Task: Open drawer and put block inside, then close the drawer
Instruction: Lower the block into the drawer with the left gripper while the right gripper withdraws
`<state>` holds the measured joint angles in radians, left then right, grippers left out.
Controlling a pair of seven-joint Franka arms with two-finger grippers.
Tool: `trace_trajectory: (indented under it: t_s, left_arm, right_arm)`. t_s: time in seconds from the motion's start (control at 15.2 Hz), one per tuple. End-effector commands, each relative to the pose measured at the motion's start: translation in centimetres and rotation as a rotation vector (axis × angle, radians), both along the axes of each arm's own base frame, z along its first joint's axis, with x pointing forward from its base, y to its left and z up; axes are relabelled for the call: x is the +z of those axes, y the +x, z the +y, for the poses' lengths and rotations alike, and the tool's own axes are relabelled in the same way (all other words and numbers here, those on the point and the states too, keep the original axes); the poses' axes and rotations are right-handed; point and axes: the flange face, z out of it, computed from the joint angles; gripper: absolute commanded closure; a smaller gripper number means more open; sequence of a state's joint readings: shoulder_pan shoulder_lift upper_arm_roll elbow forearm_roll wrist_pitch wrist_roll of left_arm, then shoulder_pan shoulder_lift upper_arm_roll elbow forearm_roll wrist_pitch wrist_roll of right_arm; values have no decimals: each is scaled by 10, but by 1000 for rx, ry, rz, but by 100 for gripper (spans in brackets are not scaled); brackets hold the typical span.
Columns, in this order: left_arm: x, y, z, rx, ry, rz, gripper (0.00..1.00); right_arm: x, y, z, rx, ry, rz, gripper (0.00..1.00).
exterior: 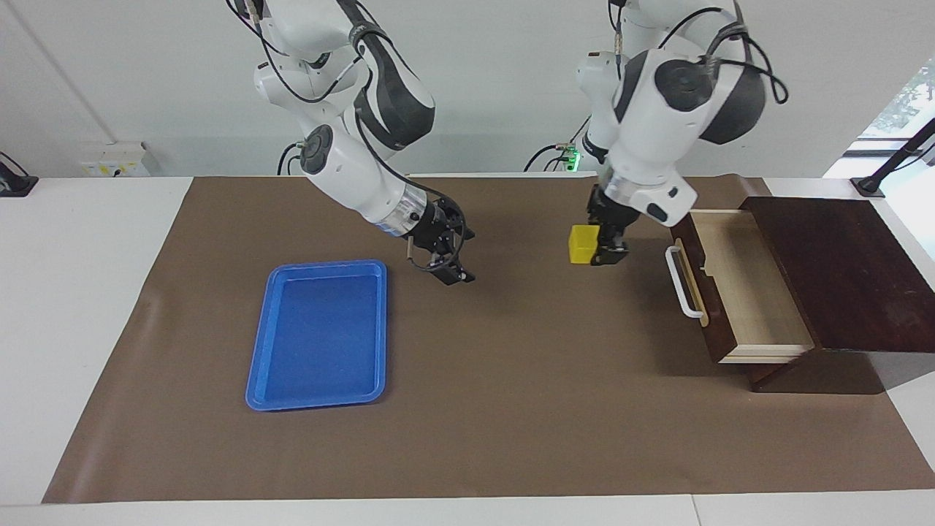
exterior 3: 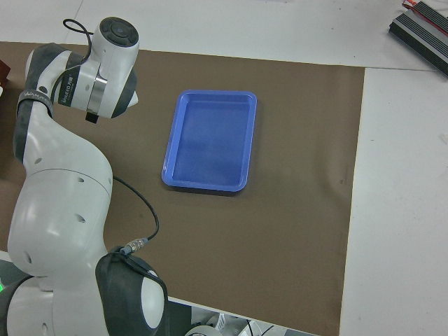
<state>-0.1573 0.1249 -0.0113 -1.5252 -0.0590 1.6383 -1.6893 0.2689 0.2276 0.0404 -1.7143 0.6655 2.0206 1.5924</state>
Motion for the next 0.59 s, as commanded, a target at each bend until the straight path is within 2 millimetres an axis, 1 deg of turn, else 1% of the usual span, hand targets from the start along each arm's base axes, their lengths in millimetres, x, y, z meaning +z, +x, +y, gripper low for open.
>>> trace_trajectory:
  t_s: [0.0, 0.07, 0.13, 0.2, 0.26, 0.33, 0.46, 0.53]
  left_arm:
    - [-7, -1, 80, -48, -2, 10, 100]
    - [-14, -6, 107, -88, -4, 12, 100]
    - [-22, -12, 123, -100, -3, -4, 100]
    - [-33, -19, 136, -84, 2, -28, 100]
    - [-47, -27, 142, -70, 6, -49, 100]
    - [-55, -35, 153, -50, 9, -57, 100]
    - [-65, -46, 177, -10, 10, -51, 100]
    - [-72, -48, 180, -3, 9, -45, 100]
  right_arm:
    - [14, 0, -43, 157, -69, -69, 0]
    - [18, -1, -65, 251, -103, -109, 0]
    - [18, -2, -82, 333, -129, -137, 0]
    - [19, -4, -98, 423, -158, -162, 0]
    - [23, -7, -115, 534, -188, -198, 0]
    - [25, -10, -135, 623, -200, -221, 0]
    - [33, -15, -170, 797, -233, -280, 0]
    - [35, -17, -185, 888, -251, -303, 0]
